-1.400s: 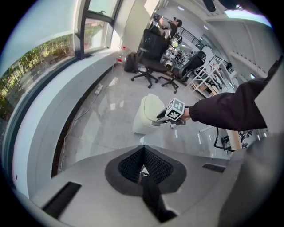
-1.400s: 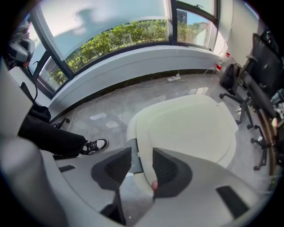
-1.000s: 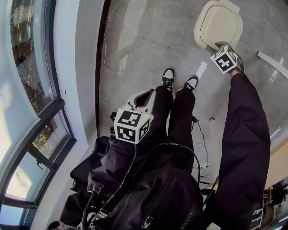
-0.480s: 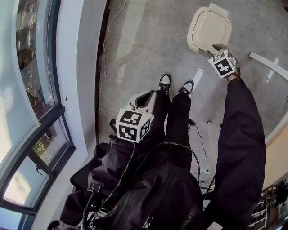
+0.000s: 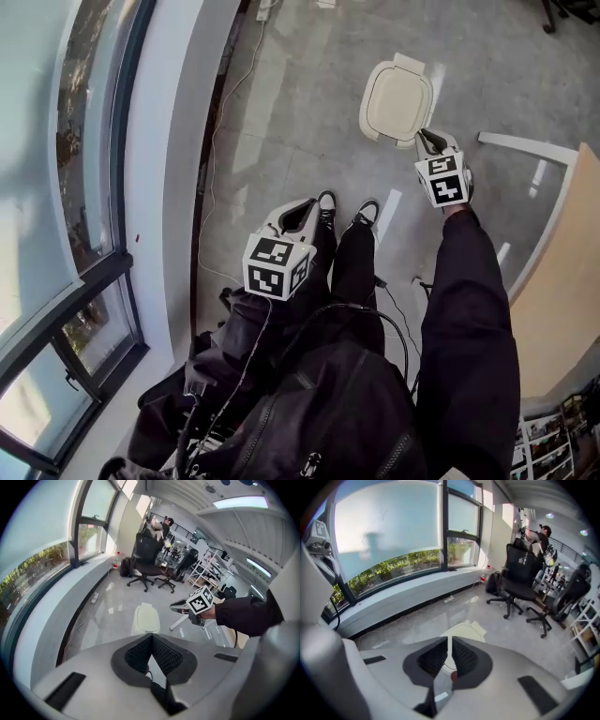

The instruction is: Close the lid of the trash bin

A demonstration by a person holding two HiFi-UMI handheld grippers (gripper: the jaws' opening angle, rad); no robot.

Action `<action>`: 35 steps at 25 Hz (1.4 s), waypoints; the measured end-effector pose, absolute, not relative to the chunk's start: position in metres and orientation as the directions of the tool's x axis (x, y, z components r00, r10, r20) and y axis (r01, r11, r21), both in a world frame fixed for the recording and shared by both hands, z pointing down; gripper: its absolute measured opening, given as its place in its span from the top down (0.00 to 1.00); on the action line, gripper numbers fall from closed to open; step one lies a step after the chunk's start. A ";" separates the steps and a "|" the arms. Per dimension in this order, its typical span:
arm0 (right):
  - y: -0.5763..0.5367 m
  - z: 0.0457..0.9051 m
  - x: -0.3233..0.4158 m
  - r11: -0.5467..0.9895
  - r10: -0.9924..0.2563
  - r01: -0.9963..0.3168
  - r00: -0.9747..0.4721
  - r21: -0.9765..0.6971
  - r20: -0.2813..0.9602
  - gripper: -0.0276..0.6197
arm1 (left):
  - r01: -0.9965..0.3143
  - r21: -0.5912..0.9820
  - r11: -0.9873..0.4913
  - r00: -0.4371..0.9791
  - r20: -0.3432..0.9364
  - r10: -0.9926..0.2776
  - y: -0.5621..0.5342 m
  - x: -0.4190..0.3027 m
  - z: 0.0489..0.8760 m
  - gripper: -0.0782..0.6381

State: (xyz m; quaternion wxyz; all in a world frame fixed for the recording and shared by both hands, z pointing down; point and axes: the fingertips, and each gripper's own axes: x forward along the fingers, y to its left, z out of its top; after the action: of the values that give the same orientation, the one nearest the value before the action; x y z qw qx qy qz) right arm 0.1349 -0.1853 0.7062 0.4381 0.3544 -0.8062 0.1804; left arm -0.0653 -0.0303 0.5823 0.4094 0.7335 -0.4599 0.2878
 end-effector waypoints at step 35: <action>-0.056 0.172 0.163 0.341 -0.923 -0.937 -0.319 0.077 0.217 0.95 | -0.853 0.112 -0.509 0.521 0.140 -0.842 -0.099 0.015 0.170 0.89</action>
State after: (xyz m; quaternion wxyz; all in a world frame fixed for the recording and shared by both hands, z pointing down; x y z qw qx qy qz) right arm 0.1630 -0.0564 0.1723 0.1116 0.5729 -0.8113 0.0315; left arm 0.0153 -0.0993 0.1700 0.0837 0.8680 -0.4883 0.0338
